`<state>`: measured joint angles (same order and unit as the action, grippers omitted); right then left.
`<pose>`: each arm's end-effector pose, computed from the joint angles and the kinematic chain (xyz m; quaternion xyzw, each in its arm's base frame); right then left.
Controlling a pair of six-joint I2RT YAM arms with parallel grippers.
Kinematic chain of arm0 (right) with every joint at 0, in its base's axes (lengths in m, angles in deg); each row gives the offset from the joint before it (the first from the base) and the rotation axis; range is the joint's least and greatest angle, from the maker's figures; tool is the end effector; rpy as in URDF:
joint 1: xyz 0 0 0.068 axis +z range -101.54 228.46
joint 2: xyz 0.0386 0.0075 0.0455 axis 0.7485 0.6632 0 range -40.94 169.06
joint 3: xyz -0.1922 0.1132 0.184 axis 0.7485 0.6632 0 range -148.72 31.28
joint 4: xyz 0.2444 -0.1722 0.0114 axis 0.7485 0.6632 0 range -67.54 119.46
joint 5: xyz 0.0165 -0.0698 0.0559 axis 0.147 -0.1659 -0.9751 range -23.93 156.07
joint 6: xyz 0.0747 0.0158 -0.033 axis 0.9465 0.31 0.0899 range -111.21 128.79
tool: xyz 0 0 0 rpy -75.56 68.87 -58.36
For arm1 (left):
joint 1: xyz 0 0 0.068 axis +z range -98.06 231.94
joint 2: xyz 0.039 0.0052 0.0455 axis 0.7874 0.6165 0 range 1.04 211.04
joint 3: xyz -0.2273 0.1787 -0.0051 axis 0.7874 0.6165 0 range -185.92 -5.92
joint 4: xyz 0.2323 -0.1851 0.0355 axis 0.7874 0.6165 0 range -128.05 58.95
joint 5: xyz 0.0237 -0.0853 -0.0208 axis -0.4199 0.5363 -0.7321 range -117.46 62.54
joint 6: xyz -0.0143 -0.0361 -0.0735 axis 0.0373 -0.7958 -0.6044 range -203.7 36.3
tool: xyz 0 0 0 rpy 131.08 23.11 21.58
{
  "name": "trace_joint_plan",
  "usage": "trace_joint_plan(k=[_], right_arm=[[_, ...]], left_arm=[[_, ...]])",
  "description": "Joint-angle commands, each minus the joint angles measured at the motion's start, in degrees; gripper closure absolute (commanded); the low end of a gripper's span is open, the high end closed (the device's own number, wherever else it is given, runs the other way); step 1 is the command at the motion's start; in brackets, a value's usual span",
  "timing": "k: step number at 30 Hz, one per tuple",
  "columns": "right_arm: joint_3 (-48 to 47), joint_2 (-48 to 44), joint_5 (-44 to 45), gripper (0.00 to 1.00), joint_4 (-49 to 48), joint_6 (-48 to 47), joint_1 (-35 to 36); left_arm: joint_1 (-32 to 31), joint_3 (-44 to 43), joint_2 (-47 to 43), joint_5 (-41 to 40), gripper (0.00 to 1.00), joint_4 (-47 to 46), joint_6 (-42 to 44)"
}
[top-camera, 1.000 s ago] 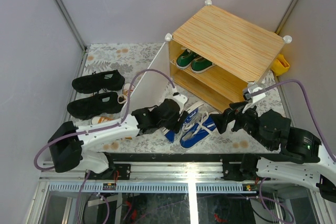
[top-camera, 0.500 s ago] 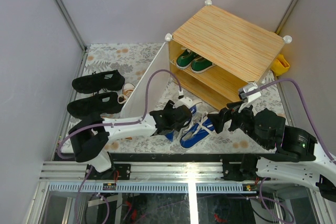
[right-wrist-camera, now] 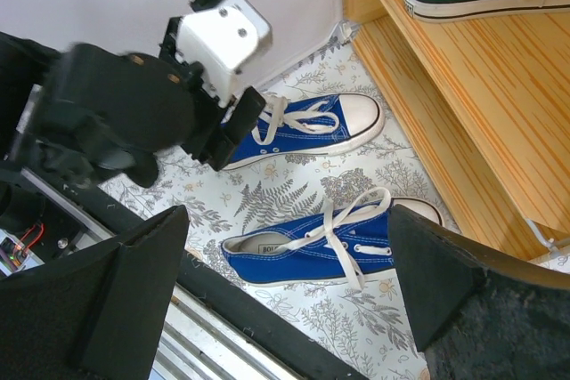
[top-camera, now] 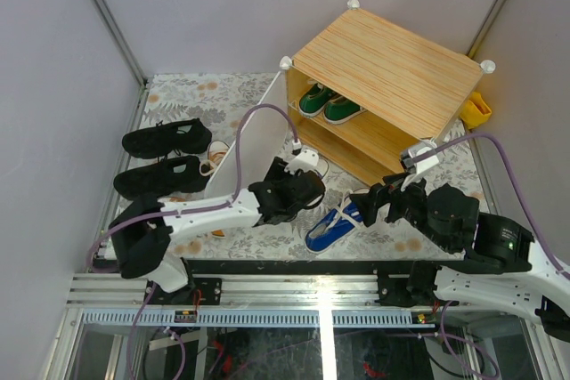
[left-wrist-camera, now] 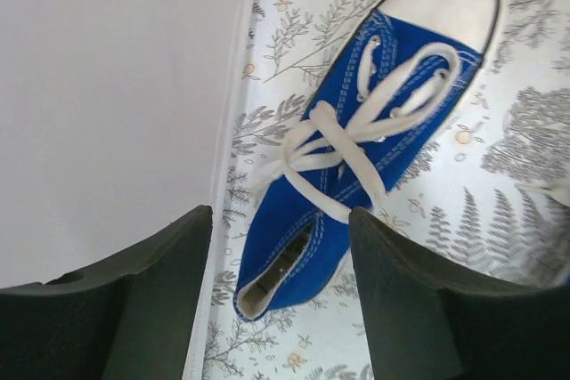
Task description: Place and organize the shoes in the shoe cabinet
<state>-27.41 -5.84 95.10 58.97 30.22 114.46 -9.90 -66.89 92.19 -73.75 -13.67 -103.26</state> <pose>0.0979 0.1330 0.4133 -0.1425 0.7599 0.2752 0.5715 0.2228 -0.3050 0.2017 0.2044 0.8601 0.1014 0.4562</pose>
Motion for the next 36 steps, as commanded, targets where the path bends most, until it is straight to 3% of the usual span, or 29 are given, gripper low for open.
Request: trace_joint_plan(k=[1,7,12,18,22,29,34,36], right_arm=[[0.4,0.2,0.9,0.01,-3.2,0.8,0.1],[0.5,0.8,0.6,0.01,-3.7,1.2,0.1],[0.9,0.3,0.6,0.01,-3.8,1.6,0.1],[1.3,0.2,1.1,0.01,-3.5,1.3,0.1],[1.0,0.4,1.5,0.01,-3.4,1.0,0.1],[1.5,-0.3,2.2,0.01,-3.3,1.2,0.2],[1.5,0.6,1.5,0.01,-3.9,1.2,0.1],[1.4,0.9,1.4,0.01,-3.9,1.2,0.1]], left_arm=[[-0.3,3.4,-6.6,7.4,0.40,-4.7,1.4],[1.0,4.3,-6.1,16.9,0.47,-9.6,7.5],[8.6,6.0,-3.7,28.9,0.47,-13.0,8.2],[10.7,5.5,-1.1,27.0,0.49,-13.2,8.5],[10.4,4.7,-0.1,30.1,0.59,-12.0,7.5],[8.2,10.0,-5.1,30.6,0.58,-12.5,5.3],[8.2,9.8,-2.7,28.5,0.58,-13.1,5.5],[8.2,9.4,-1.0,27.4,0.63,-14.2,5.7]])
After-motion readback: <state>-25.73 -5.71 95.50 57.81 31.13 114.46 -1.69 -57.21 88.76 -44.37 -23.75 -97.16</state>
